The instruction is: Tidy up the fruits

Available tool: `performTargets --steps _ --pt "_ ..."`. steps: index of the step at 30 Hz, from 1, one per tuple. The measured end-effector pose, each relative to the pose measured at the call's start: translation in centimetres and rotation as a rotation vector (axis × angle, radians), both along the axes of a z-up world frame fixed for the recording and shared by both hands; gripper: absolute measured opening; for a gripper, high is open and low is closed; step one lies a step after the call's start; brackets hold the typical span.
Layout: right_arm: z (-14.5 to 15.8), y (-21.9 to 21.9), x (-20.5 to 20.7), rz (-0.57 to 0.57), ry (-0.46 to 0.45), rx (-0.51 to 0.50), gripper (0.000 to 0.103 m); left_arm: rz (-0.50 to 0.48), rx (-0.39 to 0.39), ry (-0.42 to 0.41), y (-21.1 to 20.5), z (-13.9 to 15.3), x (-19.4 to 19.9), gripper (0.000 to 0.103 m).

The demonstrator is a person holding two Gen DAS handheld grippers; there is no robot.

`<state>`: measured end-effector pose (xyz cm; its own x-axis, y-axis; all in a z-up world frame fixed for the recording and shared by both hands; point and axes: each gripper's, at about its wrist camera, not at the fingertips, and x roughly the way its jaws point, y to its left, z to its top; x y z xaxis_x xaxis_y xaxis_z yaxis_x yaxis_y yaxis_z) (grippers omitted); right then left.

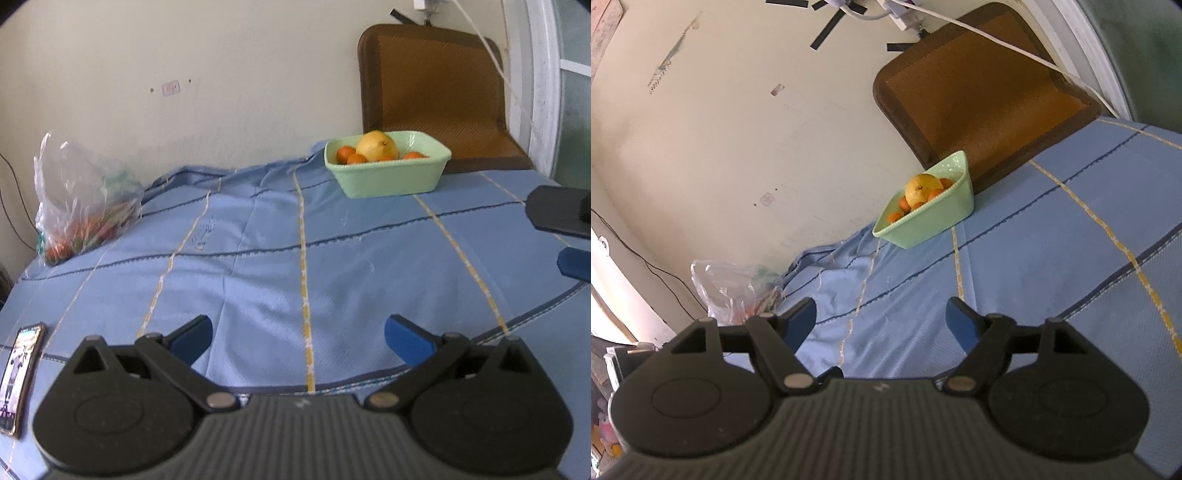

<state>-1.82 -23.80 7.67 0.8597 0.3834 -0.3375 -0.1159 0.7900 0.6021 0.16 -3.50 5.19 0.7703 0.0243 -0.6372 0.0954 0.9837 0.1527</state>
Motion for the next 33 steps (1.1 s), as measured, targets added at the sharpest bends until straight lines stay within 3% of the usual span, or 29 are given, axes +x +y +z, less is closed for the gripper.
performTargets --steps 14,27,33 --pt "-0.8 -0.4 0.7 -0.012 0.024 0.005 0.081 -0.019 0.014 0.027 -0.7 -0.8 0.5 0.103" --pt "-0.4 0.0 0.2 -0.035 -0.019 -0.045 0.082 0.009 0.073 -0.126 -0.7 0.7 -0.5 0.103" --pt "0.1 0.4 -0.2 -0.047 -0.052 -0.072 0.082 0.018 0.069 -0.149 -0.5 1.3 -0.8 0.103"
